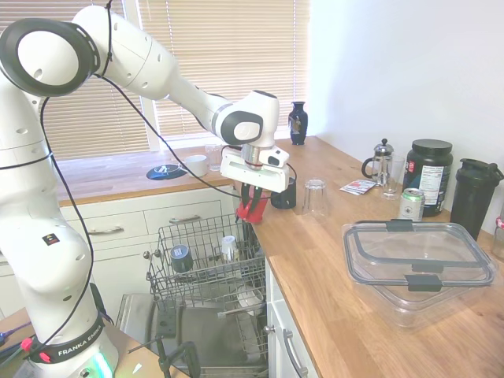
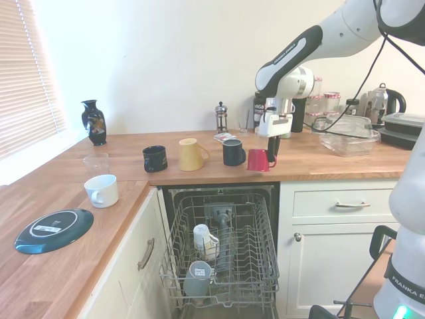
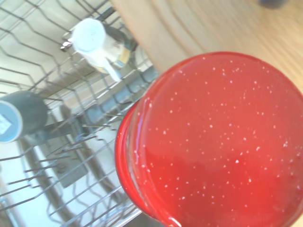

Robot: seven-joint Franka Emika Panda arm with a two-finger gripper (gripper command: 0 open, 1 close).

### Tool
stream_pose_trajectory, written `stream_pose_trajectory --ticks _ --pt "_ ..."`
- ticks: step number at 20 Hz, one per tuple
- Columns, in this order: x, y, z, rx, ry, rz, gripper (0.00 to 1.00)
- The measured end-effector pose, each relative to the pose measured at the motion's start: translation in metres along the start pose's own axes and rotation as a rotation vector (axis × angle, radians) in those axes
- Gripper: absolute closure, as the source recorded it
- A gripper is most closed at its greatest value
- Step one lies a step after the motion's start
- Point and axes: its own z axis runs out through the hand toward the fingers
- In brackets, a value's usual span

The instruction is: Unload a mug from dishwasher

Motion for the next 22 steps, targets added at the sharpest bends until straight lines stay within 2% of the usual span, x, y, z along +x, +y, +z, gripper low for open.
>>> stream_pose_trajectory --ticks 6,10,22 --pt "0.011 0.002 0.02 -0.01 0.052 0.033 1.0" --pt "0.016 0.003 0.019 -0.044 0.091 0.069 1.0" --pt "0.024 0.012 0.004 -0.079 0.1 0.126 1.0"
